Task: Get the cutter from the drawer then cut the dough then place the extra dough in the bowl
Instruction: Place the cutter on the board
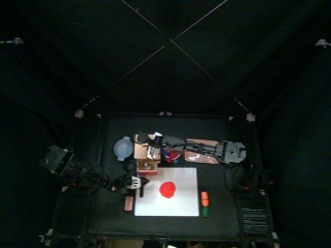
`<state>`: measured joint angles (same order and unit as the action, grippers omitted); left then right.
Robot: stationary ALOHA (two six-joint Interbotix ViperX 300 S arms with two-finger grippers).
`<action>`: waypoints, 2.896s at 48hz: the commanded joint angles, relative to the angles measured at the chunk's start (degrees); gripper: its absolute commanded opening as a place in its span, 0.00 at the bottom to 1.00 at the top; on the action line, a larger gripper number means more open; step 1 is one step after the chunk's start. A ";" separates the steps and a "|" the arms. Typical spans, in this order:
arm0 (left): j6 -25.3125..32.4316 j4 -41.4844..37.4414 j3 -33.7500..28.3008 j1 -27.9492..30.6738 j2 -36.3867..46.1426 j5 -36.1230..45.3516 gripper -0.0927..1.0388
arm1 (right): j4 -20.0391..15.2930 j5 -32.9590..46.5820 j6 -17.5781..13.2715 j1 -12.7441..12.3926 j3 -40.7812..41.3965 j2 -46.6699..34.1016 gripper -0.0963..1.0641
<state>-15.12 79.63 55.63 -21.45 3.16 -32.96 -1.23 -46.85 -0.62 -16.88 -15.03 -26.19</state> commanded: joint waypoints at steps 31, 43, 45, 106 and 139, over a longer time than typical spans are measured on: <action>2.11 -46.23 16.17 2.20 29.44 -3.87 0.74 | 3.43 1.05 4.83 6.42 1.14 9.05 0.45; 2.20 -56.78 19.16 6.42 32.52 -3.16 0.74 | 5.01 4.57 3.52 9.84 3.08 9.58 0.68; 2.20 -56.78 19.60 7.21 32.52 -2.99 0.74 | 4.92 5.80 3.52 10.11 3.52 9.67 0.71; 2.20 -56.78 21.09 8.96 32.52 0.79 0.74 | 2.99 18.02 3.52 9.14 12.83 6.15 0.74; 2.11 -56.78 21.45 9.40 32.61 0.79 0.74 | 4.04 17.75 3.87 8.17 13.18 3.69 0.73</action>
<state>-13.01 23.03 77.52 -12.39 35.77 -31.99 2.64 -29.18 3.16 -8.35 -1.41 -23.55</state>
